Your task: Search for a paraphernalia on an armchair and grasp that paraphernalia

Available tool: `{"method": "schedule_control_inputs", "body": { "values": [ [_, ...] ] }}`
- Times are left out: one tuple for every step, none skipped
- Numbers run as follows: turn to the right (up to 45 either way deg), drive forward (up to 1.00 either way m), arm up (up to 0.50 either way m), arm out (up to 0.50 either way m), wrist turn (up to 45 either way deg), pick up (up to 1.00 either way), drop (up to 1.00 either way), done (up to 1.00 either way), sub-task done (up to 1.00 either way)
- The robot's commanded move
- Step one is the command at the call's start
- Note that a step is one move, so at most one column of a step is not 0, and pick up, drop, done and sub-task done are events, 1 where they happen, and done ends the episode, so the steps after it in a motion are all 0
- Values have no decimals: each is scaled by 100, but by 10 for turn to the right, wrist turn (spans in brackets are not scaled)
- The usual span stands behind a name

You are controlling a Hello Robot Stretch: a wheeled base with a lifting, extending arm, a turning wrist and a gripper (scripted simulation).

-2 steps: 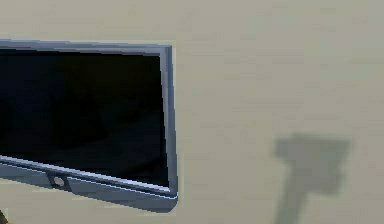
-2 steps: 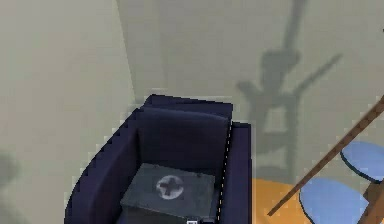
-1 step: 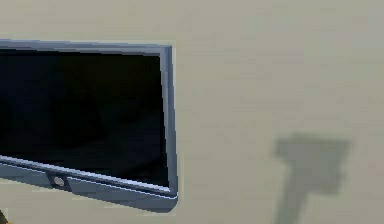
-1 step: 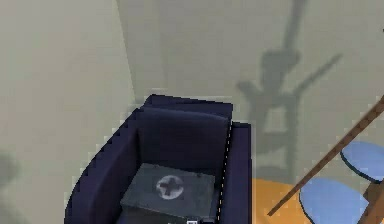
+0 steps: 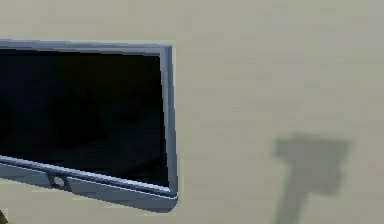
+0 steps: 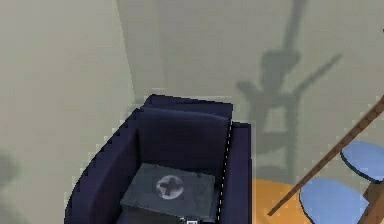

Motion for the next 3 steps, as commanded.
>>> {"method": "schedule_control_inputs", "body": {
  "values": [
    [0, 0, 0, 0, 450, 0, 0, 0, 0],
    [0, 0, 0, 0, 450, 0, 0, 0, 0],
    [0, 0, 0, 0, 270, 0, 0, 0, 0]
  ]
}}
